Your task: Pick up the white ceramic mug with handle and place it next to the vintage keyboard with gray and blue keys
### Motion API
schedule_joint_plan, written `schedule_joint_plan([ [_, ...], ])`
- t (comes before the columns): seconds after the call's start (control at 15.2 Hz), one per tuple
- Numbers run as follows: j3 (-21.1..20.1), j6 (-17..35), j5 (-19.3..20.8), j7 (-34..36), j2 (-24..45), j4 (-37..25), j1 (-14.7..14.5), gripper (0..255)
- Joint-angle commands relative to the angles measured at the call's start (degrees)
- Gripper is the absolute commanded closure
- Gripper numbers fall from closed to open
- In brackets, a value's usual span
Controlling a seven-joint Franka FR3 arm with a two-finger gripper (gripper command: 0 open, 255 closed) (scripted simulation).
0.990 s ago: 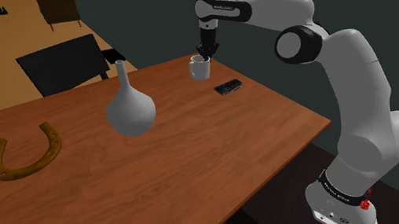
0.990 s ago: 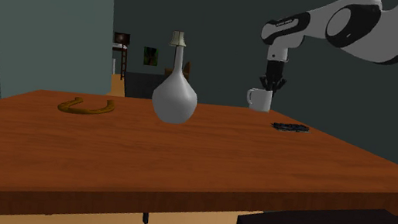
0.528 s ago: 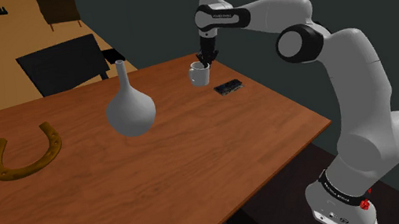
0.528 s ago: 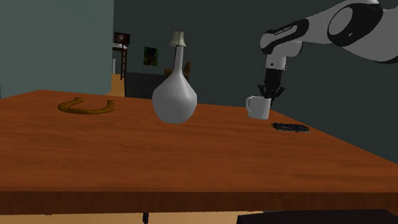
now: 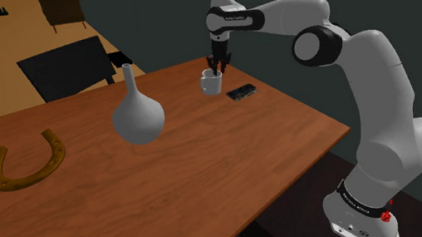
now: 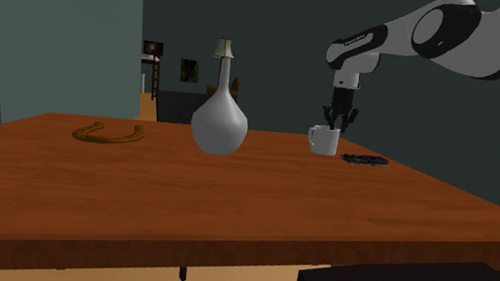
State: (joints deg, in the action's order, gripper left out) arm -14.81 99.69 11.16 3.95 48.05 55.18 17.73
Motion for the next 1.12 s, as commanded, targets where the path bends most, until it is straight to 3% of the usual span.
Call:
schedule_joint_plan([
  [0.0, 0.0, 0.01, 0.0, 0.0, -0.02, 0.01, 0.0, 0],
  [0.26, 0.0, 0.0, 0.0, 0.0, -0.02, 0.0, 0.0, 0],
  [0.53, 0.21, -9.14, 0.05, -0.79, 2.42, -11.79, -1.61, 0],
  [1.06, 0.23, -9.16, 0.04, -0.8, 2.45, -11.83, -1.62, 0],
])
